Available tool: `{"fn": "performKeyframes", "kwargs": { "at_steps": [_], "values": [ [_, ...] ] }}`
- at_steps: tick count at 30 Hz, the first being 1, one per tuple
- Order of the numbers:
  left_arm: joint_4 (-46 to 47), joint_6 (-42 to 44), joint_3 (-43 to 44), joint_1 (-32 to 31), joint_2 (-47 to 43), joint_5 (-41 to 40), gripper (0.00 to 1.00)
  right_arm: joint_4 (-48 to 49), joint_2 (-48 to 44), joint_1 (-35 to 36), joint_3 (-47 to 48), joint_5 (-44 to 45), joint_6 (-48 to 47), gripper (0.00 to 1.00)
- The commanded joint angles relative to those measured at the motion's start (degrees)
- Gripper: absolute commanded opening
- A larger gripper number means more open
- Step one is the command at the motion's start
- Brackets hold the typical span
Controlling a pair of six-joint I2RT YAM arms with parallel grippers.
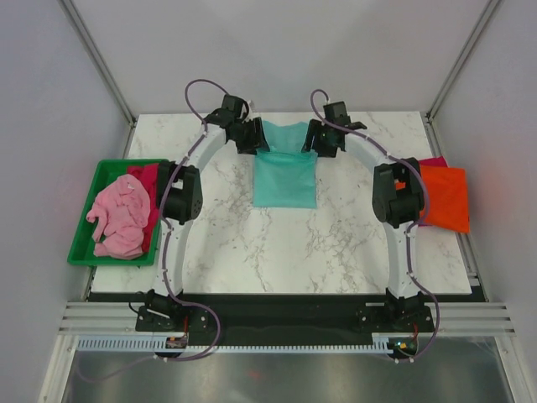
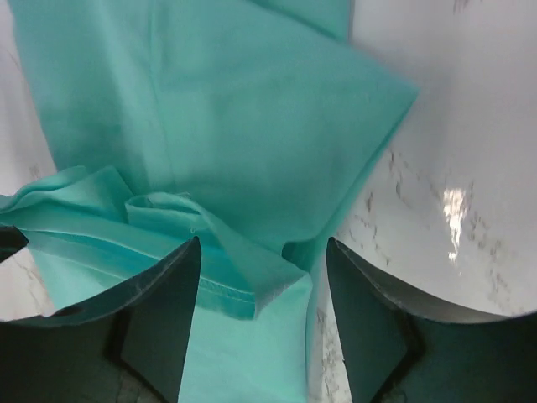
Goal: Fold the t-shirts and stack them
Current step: Fold the tshirt
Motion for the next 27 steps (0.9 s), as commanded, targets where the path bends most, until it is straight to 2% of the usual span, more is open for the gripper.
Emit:
{"fn": "performKeyframes", "kwargs": {
  "at_steps": [1,2,4,5,7,10,11,13,14,15,16,17,19,20,22,23,27],
  "values": [
    [0.7,-1.7,9.2,2.5,1.9,4.9,0.63,-2.8,3.6,-2.3,11.7,-1.3,-0.2,0.7],
    [0.8,-3.3,13.1,3.1,2.5,5.9,0.67,-4.0,5.9,-2.7,18.4,-1.3,0.2,0.76],
    [0.9,-5.3,16.6,4.9,3.6,8.1,0.76,-7.2,8.0,-4.2,24.8,-2.0,1.1,0.83],
    [0.8,-7.2,18.3,5.5,3.4,8.8,0.77,-7.7,8.7,-4.7,29.0,-2.8,2.1,0.87],
    [0.9,-7.8,18.4,6.6,1.0,9.5,0.85,-7.7,7.5,-5.4,29.4,-4.2,2.5,0.9],
    [0.9,-5.4,12.7,6.7,-5.5,7.8,0.92,-3.7,-0.2,-5.3,18.5,-5.3,1.9,0.95],
    [0.8,-4.8,7.4,6.7,-7.8,7.3,0.92,-1.7,-5.9,-5.2,8.5,-5.6,2.0,0.96],
    [0.9,-4.6,0.8,6.6,-11.9,5.6,0.91,4.9,-12.0,-4.7,-2.3,-6.2,3.3,0.97],
    [1.0,-4.5,-6.3,6.6,-16.4,4.8,0.91,6.9,-17.3,-4.5,-11.9,-7.0,3.8,0.98],
    [1.6,-4.6,-10.2,6.5,-18.5,3.4,0.89,9.7,-21.9,-4.0,-16.0,-7.4,4.8,0.98],
    [1.6,-4.7,-14.3,6.4,-21.0,2.6,0.89,10.9,-21.9,-3.7,-20.0,-7.8,5.2,0.98],
    [4.2,-5.3,-23.0,6.3,-25.5,2.3,0.89,12.1,-25.2,-3.3,-26.6,-9.4,5.6,0.98],
    [8.3,-5.7,-32.0,5.7,-30.2,3.5,0.89,13.9,-27.7,-1.7,-31.9,-10.0,6.2,0.98],
    [11.6,-6.7,-39.8,5.5,-34.5,4.2,0.88,14.2,-29.4,-0.9,-35.9,-10.3,6.2,0.98],
    [14.8,-7.3,-46.8,4.8,-37.8,4.9,0.88,15.7,-31.2,1.2,-39.5,-10.0,6.8,0.98],
    [15.8,-7.5,-52.3,4.6,-39.5,4.9,0.88,16.5,-31.7,1.9,-42.9,-10.1,7.2,0.94],
    [20.9,-8.9,-61.2,3.9,-43.2,4.6,0.87,20.7,-31.8,3.8,-47.9,-9.3,8.9,0.86]
  ]
}}
